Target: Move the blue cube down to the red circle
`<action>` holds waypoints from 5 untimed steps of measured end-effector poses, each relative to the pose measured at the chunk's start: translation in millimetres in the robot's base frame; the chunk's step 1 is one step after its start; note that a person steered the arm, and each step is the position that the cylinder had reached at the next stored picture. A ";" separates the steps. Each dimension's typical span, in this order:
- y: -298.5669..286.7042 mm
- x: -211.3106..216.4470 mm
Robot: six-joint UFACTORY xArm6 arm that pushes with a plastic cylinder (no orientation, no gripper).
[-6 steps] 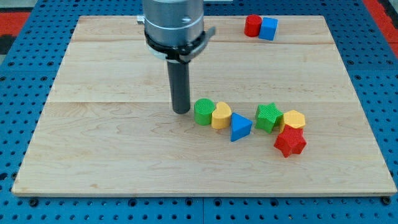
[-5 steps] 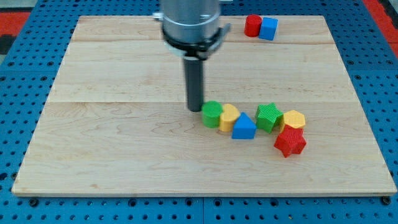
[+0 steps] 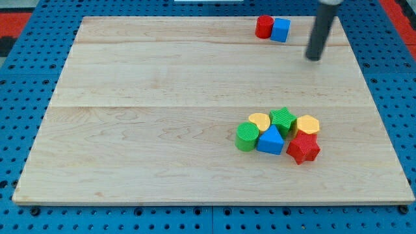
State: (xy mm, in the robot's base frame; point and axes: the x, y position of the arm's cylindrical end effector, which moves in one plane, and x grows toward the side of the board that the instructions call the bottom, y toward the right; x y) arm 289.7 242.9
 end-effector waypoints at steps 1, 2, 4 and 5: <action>1.4 -83.0; -36.4 -98.3; -138.4 -41.6; -112.9 -48.8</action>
